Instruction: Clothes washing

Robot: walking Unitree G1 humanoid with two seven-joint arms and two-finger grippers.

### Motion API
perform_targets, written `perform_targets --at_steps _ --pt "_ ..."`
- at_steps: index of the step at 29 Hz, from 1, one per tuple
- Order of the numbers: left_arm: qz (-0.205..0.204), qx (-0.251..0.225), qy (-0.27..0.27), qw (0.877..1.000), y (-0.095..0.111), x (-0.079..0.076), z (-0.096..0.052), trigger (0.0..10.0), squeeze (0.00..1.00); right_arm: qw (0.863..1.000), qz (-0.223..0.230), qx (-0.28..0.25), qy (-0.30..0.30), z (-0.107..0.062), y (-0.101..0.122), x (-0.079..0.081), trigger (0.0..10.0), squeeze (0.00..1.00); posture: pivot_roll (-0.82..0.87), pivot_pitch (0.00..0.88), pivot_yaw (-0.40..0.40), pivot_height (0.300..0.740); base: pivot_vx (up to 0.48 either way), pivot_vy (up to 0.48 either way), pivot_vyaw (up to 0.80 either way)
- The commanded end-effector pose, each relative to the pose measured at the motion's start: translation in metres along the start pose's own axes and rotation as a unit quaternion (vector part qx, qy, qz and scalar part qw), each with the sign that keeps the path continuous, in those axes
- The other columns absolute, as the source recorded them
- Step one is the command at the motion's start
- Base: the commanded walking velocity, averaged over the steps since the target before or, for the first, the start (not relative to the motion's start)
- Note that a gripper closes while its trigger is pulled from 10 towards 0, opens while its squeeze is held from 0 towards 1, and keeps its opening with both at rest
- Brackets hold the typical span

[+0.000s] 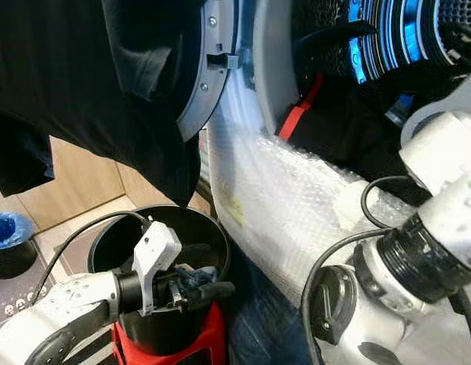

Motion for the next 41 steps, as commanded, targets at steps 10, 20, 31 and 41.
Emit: perform_targets --at_steps 10,20,31,41 --pt "0.010 0.004 -0.008 1.000 0.004 0.004 -0.005 10.0 0.00 0.991 -0.028 -0.041 0.127 -0.016 -0.001 -0.013 10.0 0.00 -0.29 0.052 -0.025 0.740 0.000 0.000 0.00" --pt "0.012 0.007 -0.008 1.000 0.005 0.003 -0.007 10.0 0.00 0.930 -0.116 -0.011 0.350 -0.031 -0.005 -0.005 10.0 0.00 -0.26 0.050 -0.024 0.740 0.000 0.000 0.00" --pt "0.012 0.005 0.001 1.000 0.005 0.002 -0.008 10.0 0.00 0.869 -0.270 0.003 0.415 -0.037 -0.020 -0.002 10.0 0.00 -0.23 0.034 -0.044 0.740 0.000 0.000 0.00" --pt "0.011 0.004 0.008 1.000 0.006 -0.002 -0.010 10.0 0.00 0.854 -0.360 0.005 0.376 -0.018 -0.030 0.008 10.0 0.00 -0.20 0.027 -0.065 0.740 0.000 0.000 0.00"
Point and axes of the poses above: a point about 5 cm out from each wrist's last joint towards the gripper, its own z axis pointing out of the wrist towards the gripper, its own y axis along the axis of the wrist's last joint, x = y × z, the point moved 2 cm from there along z, pointing out of the wrist towards the gripper, and after that the axes turned 3 degrees about z, right-handed, at the moved point
